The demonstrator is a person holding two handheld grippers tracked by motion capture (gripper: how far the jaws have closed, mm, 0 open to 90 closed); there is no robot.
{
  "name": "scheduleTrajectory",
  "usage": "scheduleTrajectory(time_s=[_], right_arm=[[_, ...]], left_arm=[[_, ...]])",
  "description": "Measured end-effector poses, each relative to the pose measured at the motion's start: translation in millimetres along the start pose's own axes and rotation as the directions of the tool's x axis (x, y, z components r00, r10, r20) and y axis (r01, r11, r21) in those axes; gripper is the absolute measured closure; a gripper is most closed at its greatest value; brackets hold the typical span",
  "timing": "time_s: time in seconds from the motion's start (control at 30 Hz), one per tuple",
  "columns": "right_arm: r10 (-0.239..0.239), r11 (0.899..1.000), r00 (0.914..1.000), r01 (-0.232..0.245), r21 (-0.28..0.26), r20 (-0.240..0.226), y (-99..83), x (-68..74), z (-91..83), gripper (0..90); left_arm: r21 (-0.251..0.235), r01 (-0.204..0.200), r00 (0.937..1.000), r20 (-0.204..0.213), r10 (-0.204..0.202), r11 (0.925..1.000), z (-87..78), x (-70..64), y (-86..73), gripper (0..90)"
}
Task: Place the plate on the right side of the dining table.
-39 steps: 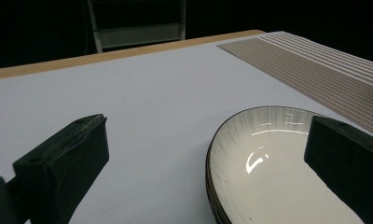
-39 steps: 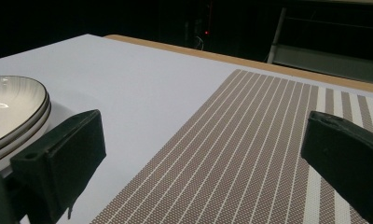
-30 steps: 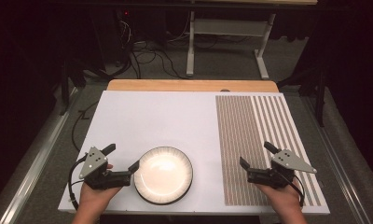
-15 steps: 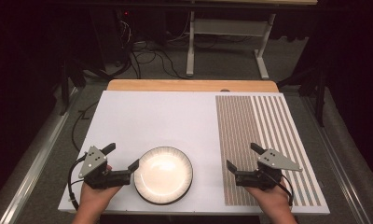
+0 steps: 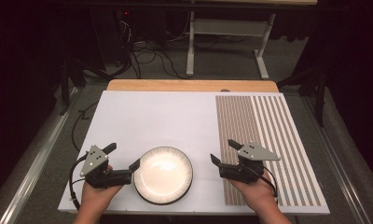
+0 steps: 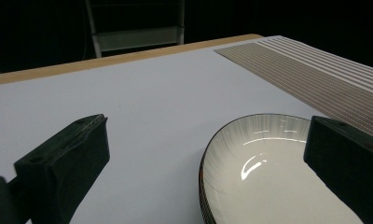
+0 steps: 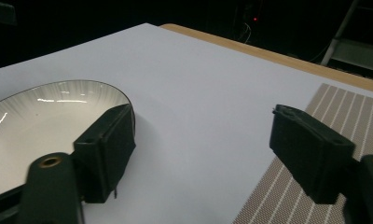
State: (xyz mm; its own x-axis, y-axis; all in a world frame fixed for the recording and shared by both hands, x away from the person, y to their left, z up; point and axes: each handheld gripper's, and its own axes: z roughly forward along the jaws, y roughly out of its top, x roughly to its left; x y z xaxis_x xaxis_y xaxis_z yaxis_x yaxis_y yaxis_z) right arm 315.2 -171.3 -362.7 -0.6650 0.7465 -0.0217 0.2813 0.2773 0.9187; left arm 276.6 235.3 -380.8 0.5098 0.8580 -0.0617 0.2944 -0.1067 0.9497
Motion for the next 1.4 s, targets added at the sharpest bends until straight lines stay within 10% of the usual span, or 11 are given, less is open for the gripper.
scheduleTrajectory(time_s=[0.47,1.0,1.4], right_arm=[[-0.055,0.998,0.9958,0.056,0.016,-0.073,20.8,24.8,27.5,60.7],[-0.076,0.989,0.9743,0.1,0.106,-0.212,-4.5,33.7,39.8,90.0],[-0.056,0.984,0.9642,0.097,0.15,-0.259,-9.5,35.1,42.6,90.0]], left_arm=[[0.001,0.008,1.0,0.0,-0.008,1.0,0.4,-0.4,0.2,0.5],[-0.004,-0.005,1.0,0.0,0.005,1.0,0.3,-3.6,-1.4,0.5],[-0.014,-0.011,0.9999,0.003,0.011,0.9998,0.5,-6.7,-0.8,0.5]])
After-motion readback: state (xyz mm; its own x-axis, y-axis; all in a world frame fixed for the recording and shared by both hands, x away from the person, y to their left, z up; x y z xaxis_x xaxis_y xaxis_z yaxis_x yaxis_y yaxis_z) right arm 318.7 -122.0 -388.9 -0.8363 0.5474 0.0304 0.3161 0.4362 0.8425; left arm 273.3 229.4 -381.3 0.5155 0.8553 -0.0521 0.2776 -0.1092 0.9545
